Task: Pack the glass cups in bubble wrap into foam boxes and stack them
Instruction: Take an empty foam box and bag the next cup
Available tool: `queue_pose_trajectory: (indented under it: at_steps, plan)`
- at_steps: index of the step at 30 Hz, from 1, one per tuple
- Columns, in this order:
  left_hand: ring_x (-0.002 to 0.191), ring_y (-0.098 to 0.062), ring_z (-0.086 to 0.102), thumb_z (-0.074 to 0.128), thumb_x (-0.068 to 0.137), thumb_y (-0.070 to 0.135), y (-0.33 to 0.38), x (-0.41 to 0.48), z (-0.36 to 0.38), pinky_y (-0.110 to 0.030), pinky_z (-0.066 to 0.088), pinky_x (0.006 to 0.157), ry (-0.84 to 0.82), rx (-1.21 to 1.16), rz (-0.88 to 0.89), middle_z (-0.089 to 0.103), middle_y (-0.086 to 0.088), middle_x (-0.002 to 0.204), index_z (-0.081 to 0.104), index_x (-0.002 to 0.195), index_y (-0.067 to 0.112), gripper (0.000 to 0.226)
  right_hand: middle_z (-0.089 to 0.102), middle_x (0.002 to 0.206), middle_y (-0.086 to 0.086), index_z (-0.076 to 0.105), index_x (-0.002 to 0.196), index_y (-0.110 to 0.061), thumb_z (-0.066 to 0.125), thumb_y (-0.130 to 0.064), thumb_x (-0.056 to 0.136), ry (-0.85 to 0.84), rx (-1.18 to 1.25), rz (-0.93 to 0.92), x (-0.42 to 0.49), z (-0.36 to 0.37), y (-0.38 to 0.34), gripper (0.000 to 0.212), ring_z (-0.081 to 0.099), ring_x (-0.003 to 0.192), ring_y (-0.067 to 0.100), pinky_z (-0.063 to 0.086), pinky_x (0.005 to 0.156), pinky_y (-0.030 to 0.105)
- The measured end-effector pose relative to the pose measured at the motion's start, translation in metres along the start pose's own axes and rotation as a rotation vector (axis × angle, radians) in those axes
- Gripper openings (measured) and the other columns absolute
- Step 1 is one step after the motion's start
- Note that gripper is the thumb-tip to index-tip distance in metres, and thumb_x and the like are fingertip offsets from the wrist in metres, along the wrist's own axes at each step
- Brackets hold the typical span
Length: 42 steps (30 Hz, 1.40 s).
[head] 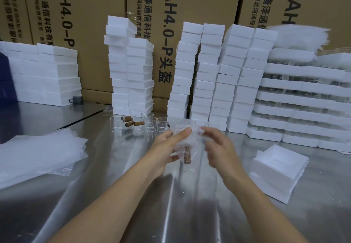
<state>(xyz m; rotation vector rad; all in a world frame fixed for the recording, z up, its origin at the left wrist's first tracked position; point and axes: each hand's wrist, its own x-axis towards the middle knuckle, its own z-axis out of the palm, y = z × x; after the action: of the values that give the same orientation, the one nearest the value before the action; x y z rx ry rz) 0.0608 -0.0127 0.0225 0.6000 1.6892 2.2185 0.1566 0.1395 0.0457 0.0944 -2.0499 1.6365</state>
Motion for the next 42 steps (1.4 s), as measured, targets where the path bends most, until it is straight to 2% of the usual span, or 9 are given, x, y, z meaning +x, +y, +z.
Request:
queue_pose_trajectory:
  at_steps: [5, 8, 12, 18, 22, 25, 29, 35, 42]
  plan:
    - [0.093, -0.019, 0.078, 0.096, 0.062, 0.069, 0.001, -0.007, 0.006, -0.038, 0.055, 0.087, -0.068, 0.080, 0.029, 0.082, -0.005, 0.113, 0.080, 0.114, 0.032, 0.067, 0.064, 0.067, -0.014, 0.073, 0.103, -0.033, 0.052, -0.012, 0.077, -0.286, -0.066, 0.025, -0.007, 0.008, -0.001, 0.040, 0.045, 0.050, 0.002, 0.035, 0.047, 0.018]
    - [0.093, -0.013, 0.077, 0.092, 0.066, 0.068, 0.005, -0.009, 0.008, -0.031, 0.053, 0.082, -0.040, 0.069, 0.047, 0.082, -0.001, 0.113, 0.081, 0.114, 0.033, 0.060, 0.063, 0.069, -0.020, 0.075, 0.102, -0.033, 0.050, -0.016, 0.075, -0.171, -0.020, 0.009, -0.003, 0.004, 0.000, 0.040, 0.043, 0.051, 0.003, 0.035, 0.050, 0.020]
    - [0.098, -0.013, 0.079, 0.089, 0.075, 0.060, 0.006, -0.013, 0.011, -0.027, 0.053, 0.080, 0.001, 0.014, 0.048, 0.082, 0.001, 0.115, 0.079, 0.116, 0.035, 0.049, 0.073, 0.107, -0.010, 0.071, 0.111, -0.029, 0.052, -0.019, 0.073, 0.036, -0.013, -0.041, 0.001, 0.004, 0.004, 0.044, 0.051, 0.070, -0.002, 0.037, 0.069, 0.020]
    - [0.093, -0.016, 0.080, 0.092, 0.069, 0.061, 0.004, -0.012, 0.009, -0.020, 0.057, 0.067, 0.027, -0.025, 0.066, 0.082, -0.004, 0.113, 0.079, 0.117, 0.031, 0.059, 0.071, 0.078, -0.012, 0.071, 0.111, -0.039, 0.056, -0.023, 0.085, -0.300, -0.169, -0.003, -0.005, 0.005, 0.004, 0.034, 0.043, 0.049, 0.012, 0.039, 0.050, 0.030]
    - [0.085, -0.013, 0.078, 0.091, 0.077, 0.058, 0.005, -0.011, 0.009, -0.019, 0.057, 0.065, 0.034, -0.067, 0.055, 0.082, -0.004, 0.112, 0.079, 0.118, 0.030, 0.052, 0.073, 0.112, -0.019, 0.071, 0.111, -0.042, 0.068, -0.015, 0.091, -0.023, -0.189, -0.055, 0.000, 0.005, 0.008, 0.033, 0.063, 0.075, -0.004, 0.045, 0.067, 0.013]
    - [0.093, -0.015, 0.078, 0.088, 0.082, 0.058, 0.005, -0.010, 0.010, -0.022, 0.056, 0.073, 0.034, -0.082, 0.065, 0.082, -0.003, 0.117, 0.076, 0.123, 0.028, 0.053, 0.071, 0.115, -0.021, 0.071, 0.117, -0.035, 0.072, -0.019, 0.092, 0.055, -0.243, -0.041, 0.003, 0.003, 0.014, 0.030, 0.065, 0.096, -0.004, 0.048, 0.084, 0.021]
    - [0.104, -0.023, 0.079, 0.089, 0.081, 0.057, 0.003, -0.009, 0.008, -0.026, 0.057, 0.078, 0.029, -0.086, 0.089, 0.081, -0.005, 0.119, 0.075, 0.124, 0.028, 0.053, 0.074, 0.116, -0.014, 0.071, 0.120, -0.038, 0.068, -0.035, 0.088, -0.179, -0.247, -0.009, -0.002, 0.007, 0.013, 0.032, 0.066, 0.078, 0.024, 0.050, 0.072, 0.029]
    - [0.107, -0.012, 0.077, 0.092, 0.063, 0.073, 0.001, -0.008, 0.011, -0.034, 0.049, 0.092, -0.026, -0.004, 0.064, 0.081, 0.003, 0.119, 0.075, 0.121, 0.034, 0.072, 0.075, 0.075, -0.006, 0.073, 0.088, -0.028, 0.070, -0.020, 0.093, -0.082, -0.327, -0.093, 0.000, 0.004, 0.014, 0.010, 0.066, 0.062, 0.003, 0.042, 0.062, 0.011]
    - [0.113, -0.018, 0.077, 0.090, 0.072, 0.058, 0.011, -0.004, -0.006, -0.024, 0.056, 0.084, -0.107, 0.068, 0.028, 0.080, -0.001, 0.122, 0.072, 0.130, 0.025, 0.070, 0.072, 0.093, 0.005, 0.070, 0.110, -0.035, 0.075, -0.015, 0.091, 0.022, -0.231, -0.063, 0.004, -0.004, 0.020, 0.028, 0.067, 0.086, 0.021, 0.056, 0.083, 0.034]
